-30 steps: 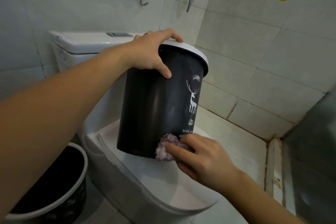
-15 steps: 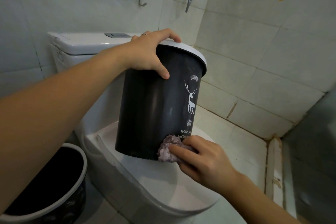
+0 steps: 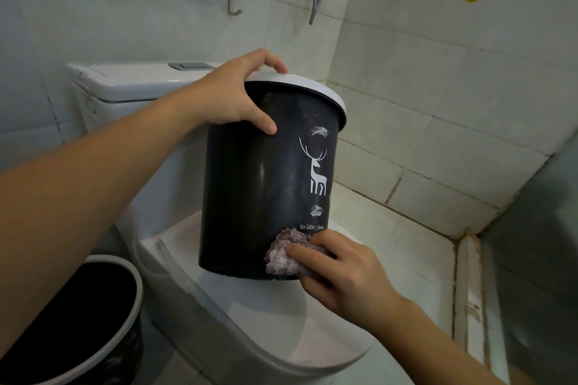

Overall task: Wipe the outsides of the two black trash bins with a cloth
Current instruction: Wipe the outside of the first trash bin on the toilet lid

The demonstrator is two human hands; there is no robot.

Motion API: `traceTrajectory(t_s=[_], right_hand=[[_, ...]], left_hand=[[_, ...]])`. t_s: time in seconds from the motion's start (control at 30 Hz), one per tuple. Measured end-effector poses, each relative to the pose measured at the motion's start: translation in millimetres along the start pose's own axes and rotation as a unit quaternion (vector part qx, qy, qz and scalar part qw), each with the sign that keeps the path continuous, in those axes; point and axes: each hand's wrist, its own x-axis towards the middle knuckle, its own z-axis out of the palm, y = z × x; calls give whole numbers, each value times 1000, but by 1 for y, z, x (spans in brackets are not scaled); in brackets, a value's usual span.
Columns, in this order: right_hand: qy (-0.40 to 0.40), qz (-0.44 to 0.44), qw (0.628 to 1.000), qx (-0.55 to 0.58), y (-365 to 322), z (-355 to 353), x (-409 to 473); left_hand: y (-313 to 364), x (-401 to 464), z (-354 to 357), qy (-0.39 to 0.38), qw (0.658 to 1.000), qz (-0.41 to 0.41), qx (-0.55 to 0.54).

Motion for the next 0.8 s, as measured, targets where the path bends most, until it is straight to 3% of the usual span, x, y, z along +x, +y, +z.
traceTrajectory(t_s=[0.2,0.37,0.63,0.8], right_hand=[[1,8,1000,-1,-3,1,3],[-1,4,1000,6,-5,1,4],[-9,43,999,6,0,-3,2],[-18,48,999,5,-2,-4,2]], left_hand=[[15,5,12,60,992,35,110],[16,9,14,11,989,46,137],[0,12,5,11,1000,3,14],[5,11,8,8,999,3,35]])
